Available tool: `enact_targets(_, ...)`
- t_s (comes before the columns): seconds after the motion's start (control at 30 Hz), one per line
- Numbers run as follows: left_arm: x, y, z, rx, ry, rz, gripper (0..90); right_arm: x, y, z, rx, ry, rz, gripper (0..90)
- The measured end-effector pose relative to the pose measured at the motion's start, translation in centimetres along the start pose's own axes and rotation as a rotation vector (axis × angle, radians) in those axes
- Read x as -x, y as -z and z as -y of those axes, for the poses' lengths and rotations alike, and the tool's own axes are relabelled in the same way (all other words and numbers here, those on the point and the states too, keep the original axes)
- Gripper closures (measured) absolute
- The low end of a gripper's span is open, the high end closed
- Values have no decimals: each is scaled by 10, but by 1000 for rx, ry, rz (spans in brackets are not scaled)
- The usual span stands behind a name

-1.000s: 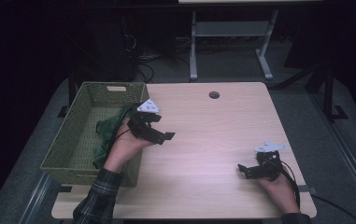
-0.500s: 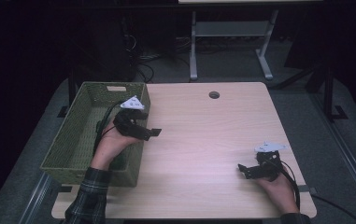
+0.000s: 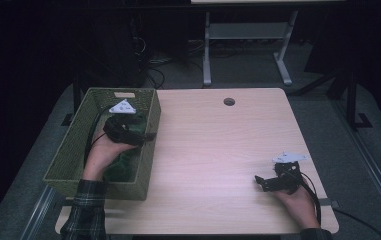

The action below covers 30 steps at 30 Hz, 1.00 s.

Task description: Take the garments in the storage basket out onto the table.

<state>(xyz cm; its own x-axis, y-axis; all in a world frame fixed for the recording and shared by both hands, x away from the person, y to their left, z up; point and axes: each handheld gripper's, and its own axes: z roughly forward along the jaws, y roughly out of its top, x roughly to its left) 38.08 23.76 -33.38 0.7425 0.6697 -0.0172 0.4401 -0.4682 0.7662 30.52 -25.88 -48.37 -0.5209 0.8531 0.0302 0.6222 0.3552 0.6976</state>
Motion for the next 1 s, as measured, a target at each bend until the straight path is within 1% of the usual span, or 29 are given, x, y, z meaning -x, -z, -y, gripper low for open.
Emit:
enact_targets(0.07,-3,3,2,-2,4,-9,144,0,0,0,0,0,0,0)
enact_targets(0.1,-5,5,3,-1,13,-13,144,0,0,0,0,-1,1,0)
enact_targets(0.13,-7,6,4,-2,9,-17,144,0,0,0,0,-1,1,0)
enact_targets(0.2,-11,8,7,-2,24,-28,145,0,0,0,0,-1,1,0)
enact_targets(0.3,-18,12,11,-2,28,-46,146,0,0,0,0,-2,1,0)
enact_targets(0.47,-29,19,20,-5,55,-76,146,0,0,0,0,-2,1,0)
enact_targets(0.5,-31,20,21,-9,54,-80,147,0,0,0,0,-1,1,0)
enact_targets(0.6,-35,22,26,-15,61,-82,199,0,0,0,0,-1,1,0)
enact_targets(0.77,-42,25,33,-26,90,-102,211,0,0,0,0,-2,1,0)
enact_targets(0.93,-50,28,41,-41,93,-130,249,0,0,0,0,-2,1,0)
enact_targets(1.0,-53,29,45,-55,97,-141,266,0,0,0,0,-2,1,0)
